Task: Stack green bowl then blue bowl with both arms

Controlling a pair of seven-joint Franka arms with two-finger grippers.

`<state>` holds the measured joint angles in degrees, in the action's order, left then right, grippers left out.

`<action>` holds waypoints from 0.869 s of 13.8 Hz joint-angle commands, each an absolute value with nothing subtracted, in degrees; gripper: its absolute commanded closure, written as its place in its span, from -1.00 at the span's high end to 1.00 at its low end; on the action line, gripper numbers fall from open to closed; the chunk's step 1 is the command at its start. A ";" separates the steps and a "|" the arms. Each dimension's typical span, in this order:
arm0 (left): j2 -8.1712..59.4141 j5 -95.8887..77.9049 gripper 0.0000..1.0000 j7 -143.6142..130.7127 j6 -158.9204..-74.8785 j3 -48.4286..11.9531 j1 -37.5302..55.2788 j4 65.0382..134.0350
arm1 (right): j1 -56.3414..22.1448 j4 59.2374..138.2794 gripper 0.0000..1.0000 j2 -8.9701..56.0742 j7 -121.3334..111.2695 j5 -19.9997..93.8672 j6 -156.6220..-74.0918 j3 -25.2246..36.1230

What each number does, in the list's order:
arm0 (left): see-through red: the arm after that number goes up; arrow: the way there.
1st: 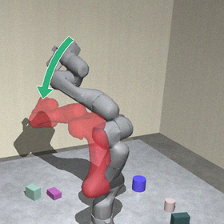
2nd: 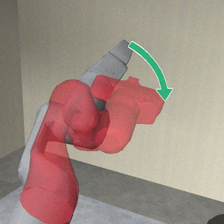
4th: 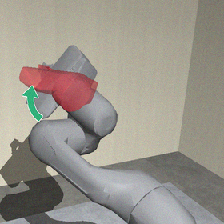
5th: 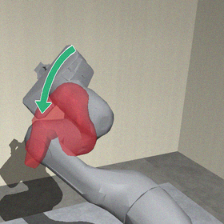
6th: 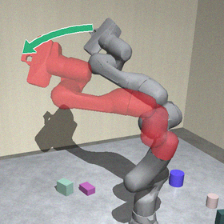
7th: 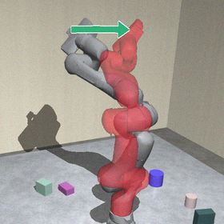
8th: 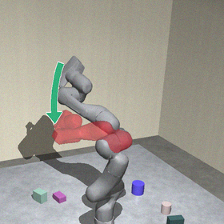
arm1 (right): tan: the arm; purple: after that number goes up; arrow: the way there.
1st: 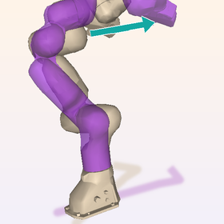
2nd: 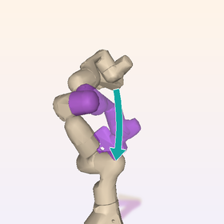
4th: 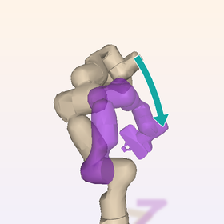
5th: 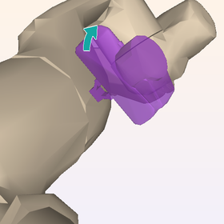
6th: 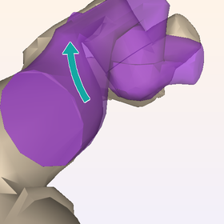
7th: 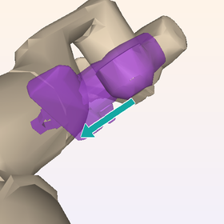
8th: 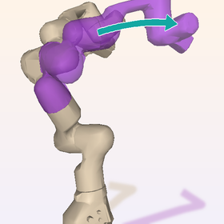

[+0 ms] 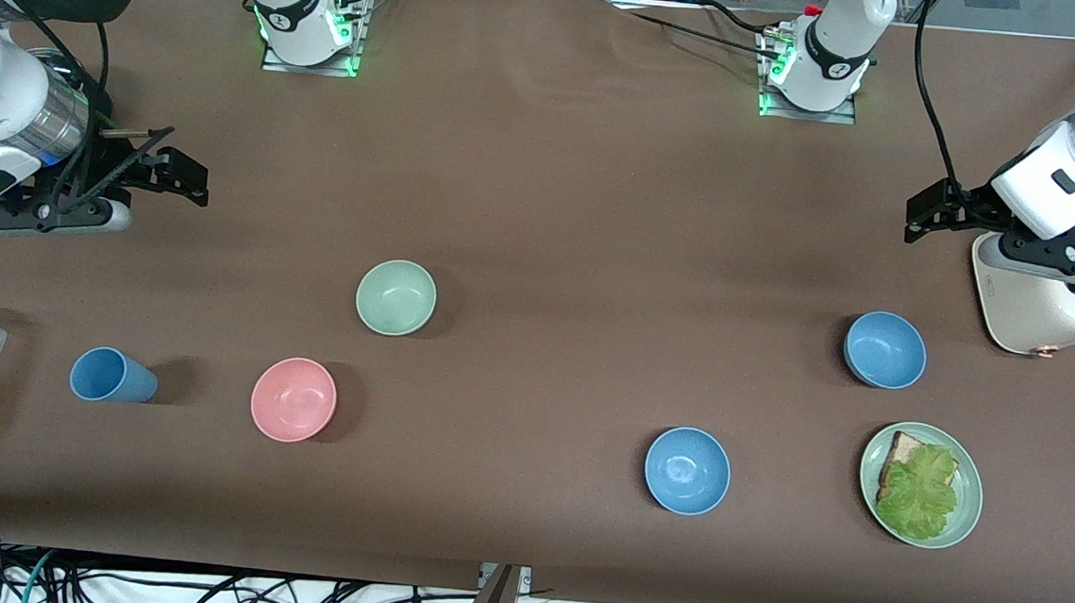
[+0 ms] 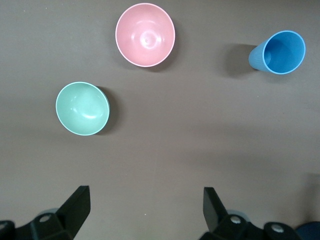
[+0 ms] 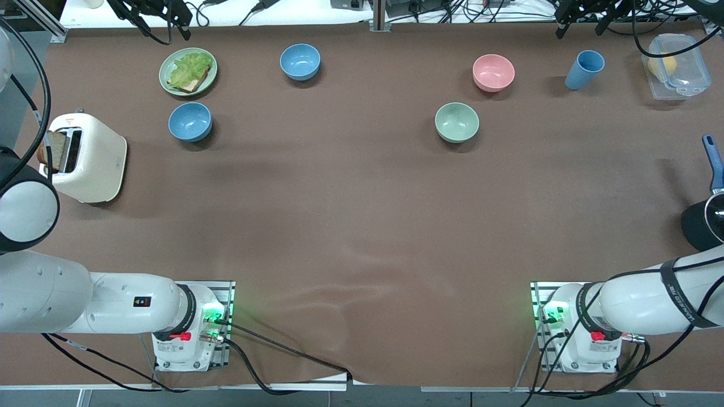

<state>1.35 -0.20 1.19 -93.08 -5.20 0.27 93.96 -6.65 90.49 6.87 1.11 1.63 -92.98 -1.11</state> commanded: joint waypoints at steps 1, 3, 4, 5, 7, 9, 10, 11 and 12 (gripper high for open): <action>2.29 0.88 1.00 1.49 -91.58 -5.10 0.26 92.02 | -6.15 89.65 1.00 7.03 -0.26 2.29 -92.46 -1.23; 2.29 1.23 1.00 1.41 -91.58 -5.10 0.26 91.85 | -6.15 89.65 1.00 7.12 -0.26 2.29 -92.37 -1.23; 2.29 1.23 1.00 1.41 -91.58 -5.18 0.26 91.93 | -6.15 89.65 1.00 7.03 -0.26 2.29 -92.46 -1.23; 2.29 1.23 1.00 1.41 -91.58 -5.19 0.26 91.93 | -6.15 89.56 1.00 7.03 -0.26 2.29 -92.46 -1.23; 2.29 1.23 1.00 1.06 -91.58 -5.19 0.26 91.93 | -6.15 89.56 1.00 7.12 -0.26 2.29 -92.46 -1.23; 2.64 1.23 1.00 0.88 -91.58 -5.19 0.26 91.93 | -6.15 89.56 1.00 7.03 -0.18 2.29 -92.46 -1.23; 2.64 1.23 1.00 0.88 -91.58 -5.19 0.35 91.85 | -6.15 89.65 1.00 7.12 -0.18 2.29 -92.46 -1.23; 2.72 1.23 1.00 0.88 -91.58 -5.19 0.35 91.76 | -6.15 89.56 1.00 7.12 -0.18 2.29 -92.55 -1.23; 2.81 1.23 1.00 0.97 -91.58 -5.19 0.35 91.58 | -6.15 89.65 1.00 7.12 -0.18 2.29 -92.55 -1.23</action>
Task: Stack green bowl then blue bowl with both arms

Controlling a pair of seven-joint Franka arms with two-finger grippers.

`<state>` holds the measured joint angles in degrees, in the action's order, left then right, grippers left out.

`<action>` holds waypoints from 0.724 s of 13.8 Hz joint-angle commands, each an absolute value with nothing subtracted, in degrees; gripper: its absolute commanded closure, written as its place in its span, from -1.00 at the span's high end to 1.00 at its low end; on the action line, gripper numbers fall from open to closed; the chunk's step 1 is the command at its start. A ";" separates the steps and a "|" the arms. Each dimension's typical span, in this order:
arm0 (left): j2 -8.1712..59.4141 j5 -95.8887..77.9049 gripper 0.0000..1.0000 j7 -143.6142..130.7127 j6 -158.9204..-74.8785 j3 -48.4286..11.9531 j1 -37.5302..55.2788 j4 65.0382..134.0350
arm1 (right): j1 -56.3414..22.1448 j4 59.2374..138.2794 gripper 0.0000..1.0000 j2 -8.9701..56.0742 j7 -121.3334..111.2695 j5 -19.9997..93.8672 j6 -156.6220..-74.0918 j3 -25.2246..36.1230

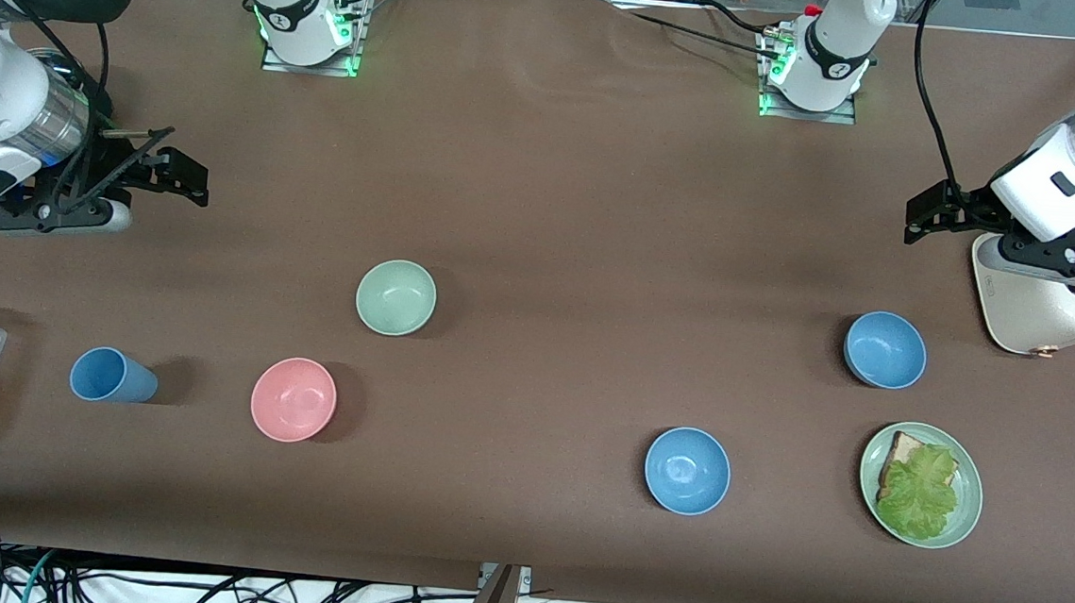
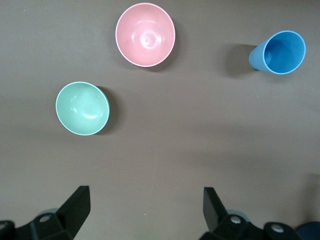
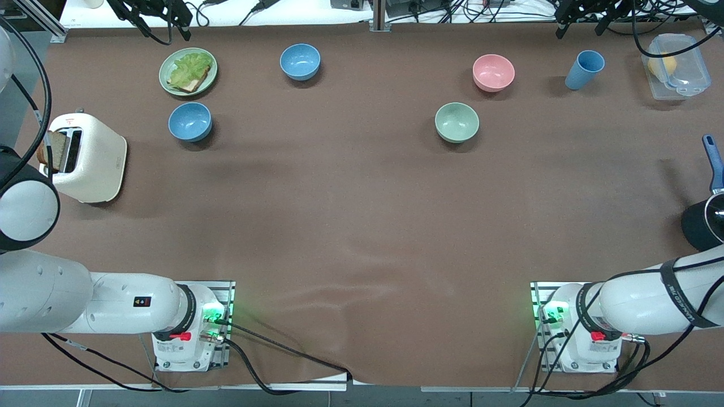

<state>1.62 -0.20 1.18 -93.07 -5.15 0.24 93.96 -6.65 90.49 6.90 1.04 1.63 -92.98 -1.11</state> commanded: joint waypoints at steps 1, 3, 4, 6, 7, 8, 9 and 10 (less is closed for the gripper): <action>2.99 1.23 1.00 1.31 -91.67 -5.19 0.35 91.32 | -6.15 89.65 1.00 7.12 -0.18 2.29 -92.55 -1.23; 3.16 1.23 1.00 1.41 -91.67 -5.19 0.35 91.06 | -6.24 89.65 1.00 7.47 -0.18 2.29 -92.46 -1.23; 3.16 1.23 1.00 1.41 -91.67 -5.19 0.35 91.05 | -6.24 89.65 1.00 7.47 -0.18 2.29 -92.46 -1.23; 3.16 1.23 1.00 1.32 -91.67 -5.19 0.35 91.05 | -6.33 89.65 1.00 7.82 -0.35 2.20 -92.37 -1.23; 3.16 1.32 1.00 1.41 -91.67 -5.19 0.35 91.05 | -6.42 89.65 1.00 7.82 -0.35 2.20 -92.20 -1.32; 3.16 1.32 1.00 1.49 -91.67 -5.19 0.35 90.97 | -6.50 89.65 1.00 7.91 -0.35 2.20 -92.11 -1.32; 3.16 1.23 1.00 1.41 -91.58 -5.19 0.35 90.97 | -6.68 89.56 1.00 9.65 -0.35 2.20 -91.67 -1.49; 3.16 1.32 1.00 1.41 -91.58 -5.19 0.35 91.05 | -6.85 89.73 1.00 10.10 0.17 2.28 -91.76 -1.67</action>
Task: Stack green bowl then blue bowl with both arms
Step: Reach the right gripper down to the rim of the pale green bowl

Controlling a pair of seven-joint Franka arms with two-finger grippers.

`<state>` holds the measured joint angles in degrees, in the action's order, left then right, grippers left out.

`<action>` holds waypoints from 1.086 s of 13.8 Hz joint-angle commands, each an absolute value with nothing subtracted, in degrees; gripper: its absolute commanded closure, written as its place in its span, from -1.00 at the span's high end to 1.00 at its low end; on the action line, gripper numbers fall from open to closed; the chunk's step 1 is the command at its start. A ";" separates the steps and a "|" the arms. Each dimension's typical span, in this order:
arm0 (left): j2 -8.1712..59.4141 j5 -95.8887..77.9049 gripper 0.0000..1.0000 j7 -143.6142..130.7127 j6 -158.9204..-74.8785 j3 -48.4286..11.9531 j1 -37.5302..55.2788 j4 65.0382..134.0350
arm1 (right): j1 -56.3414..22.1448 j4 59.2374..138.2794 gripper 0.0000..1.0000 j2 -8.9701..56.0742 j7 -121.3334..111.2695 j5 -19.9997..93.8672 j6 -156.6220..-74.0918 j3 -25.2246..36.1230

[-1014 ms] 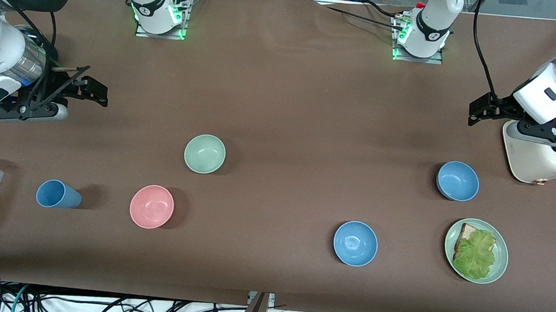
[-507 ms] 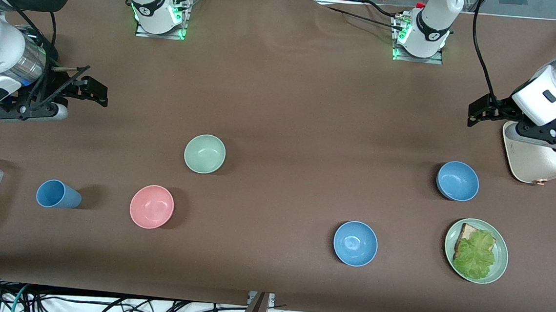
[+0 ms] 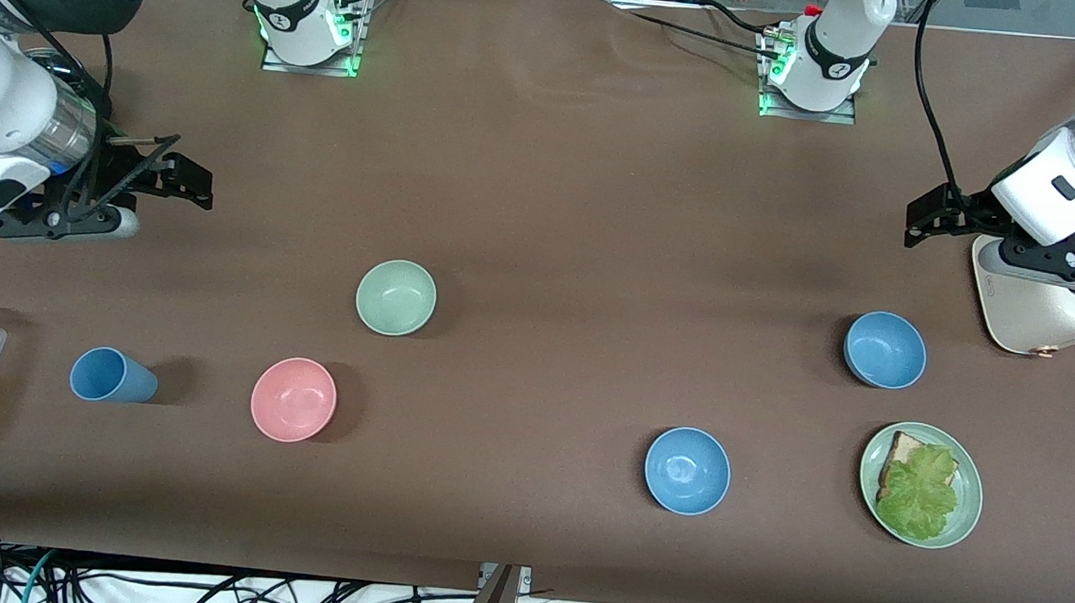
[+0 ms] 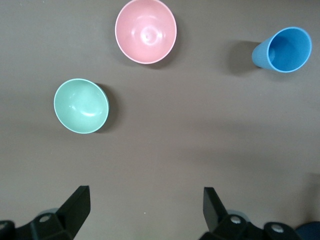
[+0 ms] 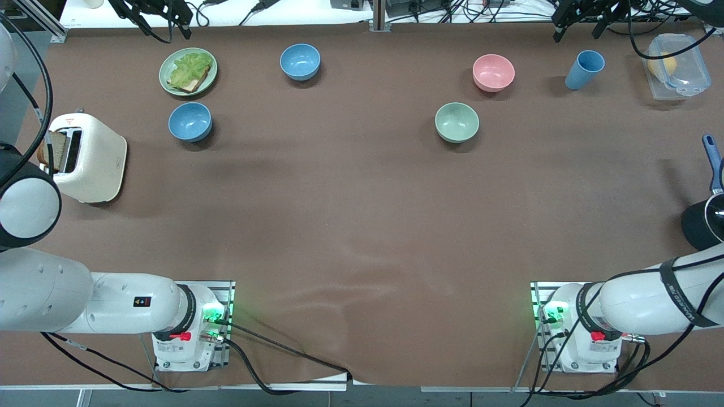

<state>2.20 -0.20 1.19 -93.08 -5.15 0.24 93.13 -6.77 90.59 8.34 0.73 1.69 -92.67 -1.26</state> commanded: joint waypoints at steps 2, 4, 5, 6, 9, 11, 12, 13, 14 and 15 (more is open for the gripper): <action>3.16 1.23 1.00 1.49 -91.58 -5.19 0.26 91.05 | -7.64 89.82 1.00 9.93 0.79 2.46 -92.19 -2.02; 3.16 1.23 1.00 1.49 -91.58 -5.10 0.18 90.97 | -8.61 91.74 1.00 10.19 0.97 3.68 -95.69 -2.29; 3.16 1.23 1.00 1.41 -91.58 -5.10 0.18 91.05 | -9.14 94.89 1.00 10.11 0.97 3.87 -99.80 -2.29; 3.16 1.23 1.00 1.49 -91.58 -5.10 0.18 90.97 | -10.01 98.58 1.00 10.02 1.49 3.95 -104.80 -2.29; 3.16 1.23 1.00 1.67 -91.49 -5.01 -0.96 91.05 | -13.87 106.33 0.98 12.82 3.24 3.96 -119.31 -2.46; 3.16 1.23 1.00 1.67 -91.49 -5.01 -0.97 91.05 | -15.46 107.23 0.98 17.29 6.23 3.87 -124.87 -2.55; 3.16 1.23 1.00 1.67 -91.49 -5.01 -0.97 91.05 | -16.34 107.31 0.98 19.23 6.68 3.87 -126.89 -2.55; 3.16 1.23 1.00 1.67 -91.41 -5.01 -0.97 91.05 | -16.96 107.84 0.97 20.90 7.64 3.87 -128.48 -2.46; 3.16 1.23 1.00 1.67 -91.41 -5.10 -0.97 91.05 | -16.96 109.32 0.97 21.61 7.91 3.87 -130.85 -2.46; 3.16 1.23 1.00 1.67 -91.41 -5.27 -0.88 91.05 | -16.96 111.51 0.97 21.88 7.91 3.87 -133.65 -2.46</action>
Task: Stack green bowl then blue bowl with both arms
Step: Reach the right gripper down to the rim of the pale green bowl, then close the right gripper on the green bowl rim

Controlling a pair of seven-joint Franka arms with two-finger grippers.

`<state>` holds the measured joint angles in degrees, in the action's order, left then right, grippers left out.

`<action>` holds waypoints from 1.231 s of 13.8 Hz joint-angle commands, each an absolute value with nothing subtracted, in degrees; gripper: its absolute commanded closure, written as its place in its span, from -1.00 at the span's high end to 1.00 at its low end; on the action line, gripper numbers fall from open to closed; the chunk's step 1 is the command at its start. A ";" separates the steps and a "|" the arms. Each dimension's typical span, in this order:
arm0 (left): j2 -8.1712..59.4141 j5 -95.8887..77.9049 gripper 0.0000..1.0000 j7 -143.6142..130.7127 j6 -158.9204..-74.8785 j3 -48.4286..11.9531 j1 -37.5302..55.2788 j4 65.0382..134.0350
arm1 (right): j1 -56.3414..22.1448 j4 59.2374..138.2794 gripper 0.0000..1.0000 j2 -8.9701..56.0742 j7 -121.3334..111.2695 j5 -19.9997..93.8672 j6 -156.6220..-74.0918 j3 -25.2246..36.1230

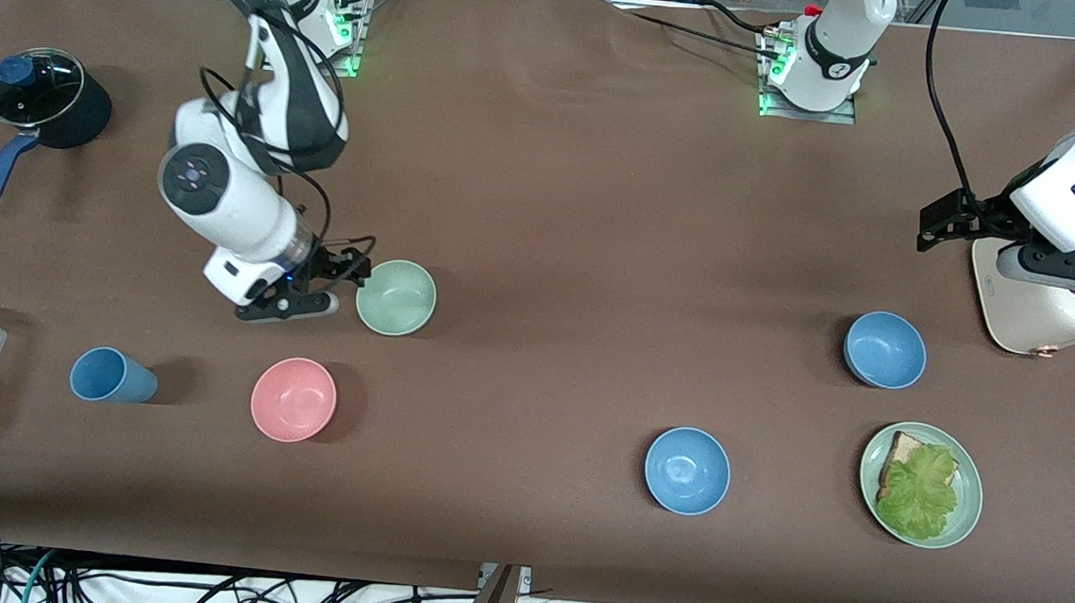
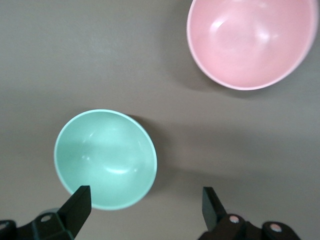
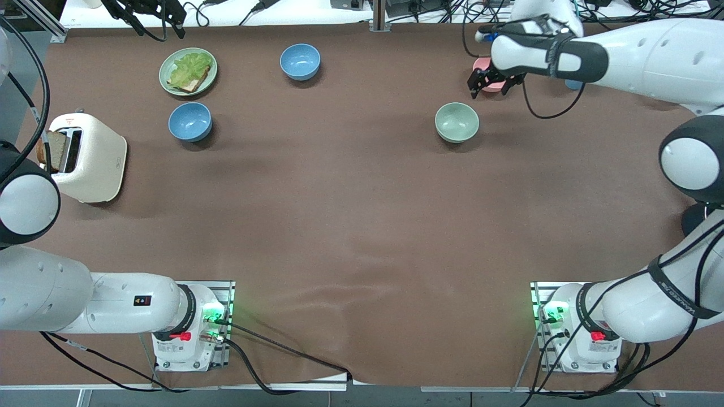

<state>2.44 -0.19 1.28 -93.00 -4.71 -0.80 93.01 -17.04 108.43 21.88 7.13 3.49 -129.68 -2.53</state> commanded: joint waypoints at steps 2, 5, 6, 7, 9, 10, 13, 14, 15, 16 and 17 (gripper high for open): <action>3.08 1.32 1.00 1.50 -91.32 -5.71 -0.70 90.97 | -16.96 114.16 0.93 23.10 7.91 3.87 -138.93 -2.46; 3.08 1.23 1.00 1.32 -90.44 -5.71 -0.44 90.88 | -16.79 114.17 0.84 24.87 8.09 3.95 -140.62 -2.46; 3.08 1.23 1.00 1.49 -90.44 -5.63 -0.53 90.88 | -16.79 114.34 0.80 25.22 8.17 3.96 -140.97 -2.46; 3.08 1.32 1.00 1.67 -90.44 -5.63 -0.61 90.88 | -16.79 114.69 0.78 25.57 8.17 3.96 -141.24 -2.55; 3.08 1.32 1.00 1.67 -90.44 -5.63 -0.70 90.88 | -16.79 115.92 0.64 26.10 8.17 3.96 -142.99 -2.55; 3.08 1.32 1.00 1.58 -90.44 -5.63 -0.62 90.88 | -16.79 116.19 0.59 26.54 8.26 3.96 -143.61 -2.55; 3.08 1.32 1.00 1.67 -90.35 -5.63 -0.62 90.88 | -16.79 116.19 0.17 26.98 9.40 3.96 -143.61 -2.55; 3.08 1.23 1.00 1.67 -90.35 -5.63 -0.62 90.88 | -16.79 116.19 -0.01 27.33 10.19 4.04 -143.61 -2.55; 3.08 1.32 1.00 1.67 -90.35 -5.63 -0.70 90.88 | -16.79 116.10 -0.27 27.33 10.37 4.04 -143.35 -2.64; 3.16 1.23 1.00 1.67 -90.35 -5.63 -0.70 90.88 | -16.79 116.02 -0.52 27.25 10.46 4.04 -143.09 -2.64; 3.08 1.23 1.00 1.67 -90.35 -5.63 -0.70 90.88 | -16.79 115.93 -0.75 27.25 11.16 4.04 -143.09 -2.72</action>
<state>2.46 -0.19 1.28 -91.84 -5.46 -0.69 92.73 -16.90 115.48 27.69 9.67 3.51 -142.67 -2.33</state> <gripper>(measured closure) 0.000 0.727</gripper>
